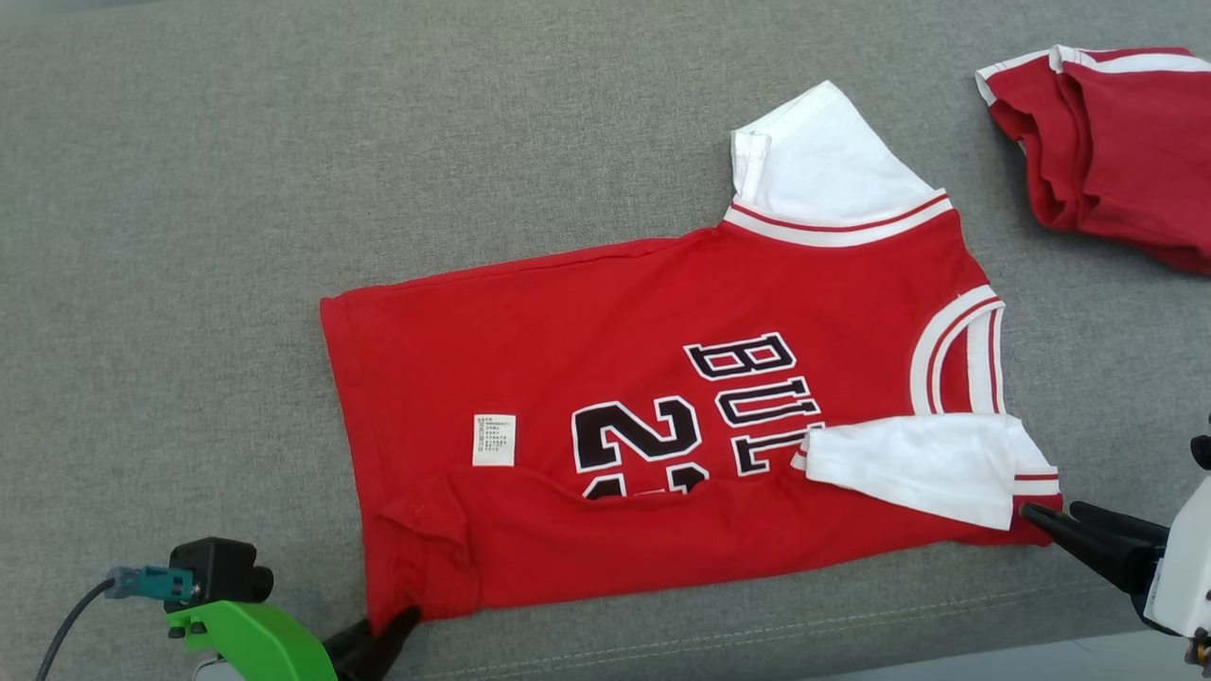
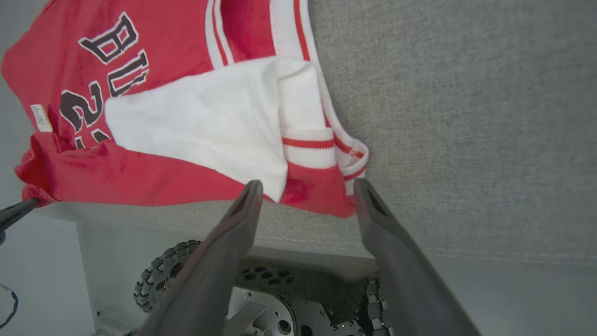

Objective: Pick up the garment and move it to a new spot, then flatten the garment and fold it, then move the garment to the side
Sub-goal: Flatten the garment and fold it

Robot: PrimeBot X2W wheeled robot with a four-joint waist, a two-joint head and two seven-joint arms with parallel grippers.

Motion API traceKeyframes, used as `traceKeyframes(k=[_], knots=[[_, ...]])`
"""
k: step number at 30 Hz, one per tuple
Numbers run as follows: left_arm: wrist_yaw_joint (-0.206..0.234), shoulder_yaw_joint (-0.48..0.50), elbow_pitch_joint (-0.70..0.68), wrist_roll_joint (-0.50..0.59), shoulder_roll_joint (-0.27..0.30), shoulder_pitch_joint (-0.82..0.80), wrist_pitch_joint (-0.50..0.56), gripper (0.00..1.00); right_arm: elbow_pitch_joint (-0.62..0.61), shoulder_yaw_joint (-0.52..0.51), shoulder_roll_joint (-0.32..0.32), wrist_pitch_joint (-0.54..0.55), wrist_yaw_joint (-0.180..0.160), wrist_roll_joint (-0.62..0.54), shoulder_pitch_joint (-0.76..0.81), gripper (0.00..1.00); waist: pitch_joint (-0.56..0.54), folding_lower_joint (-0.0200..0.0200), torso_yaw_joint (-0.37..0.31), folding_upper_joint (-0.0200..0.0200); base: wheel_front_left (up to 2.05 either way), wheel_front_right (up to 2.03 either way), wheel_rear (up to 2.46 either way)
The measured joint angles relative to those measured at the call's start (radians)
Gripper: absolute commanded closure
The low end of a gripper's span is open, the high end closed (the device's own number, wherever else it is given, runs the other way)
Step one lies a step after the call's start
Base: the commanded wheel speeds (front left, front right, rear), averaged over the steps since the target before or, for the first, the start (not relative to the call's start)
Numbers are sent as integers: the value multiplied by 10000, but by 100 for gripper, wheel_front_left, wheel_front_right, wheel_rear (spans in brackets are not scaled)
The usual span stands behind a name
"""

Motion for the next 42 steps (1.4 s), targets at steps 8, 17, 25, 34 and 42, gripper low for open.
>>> traceKeyframes(k=[8, 17, 25, 34, 42], knots=[[-52, -169, -522, 694, 777, -34, 313, 0, -754, -224, -978, 86, 13, -1093, -640, 0, 174, 0, -76, 0, 0, 0, 0], [-399, 21, -1555, 1501, 1791, -2962, 719, 0, -1835, -853, -1438, -117, 100, -2197, -3811, 0, 754, 0, -74, 0, 0, 0, 0], [-734, -566, -1089, 1452, 1925, -5287, 1400, 0, -1206, -56, -1012, 627, 79, -2752, -5936, 0, 1688, 0, 94, 0, 0, 0, 0], [-867, -627, -474, 1356, 1935, -7077, 1845, 0, -451, 665, -2, 1108, 75, -3338, -8202, 0, 2918, 2, 294, 0, 0, 0, 0], [-1091, -848, 311, 1348, 1967, -7217, 1998, 0, 865, 1367, 732, 1108, 188, -3847, -8705, 0, 3635, 2, 397, 0, 0, 0, 0]])
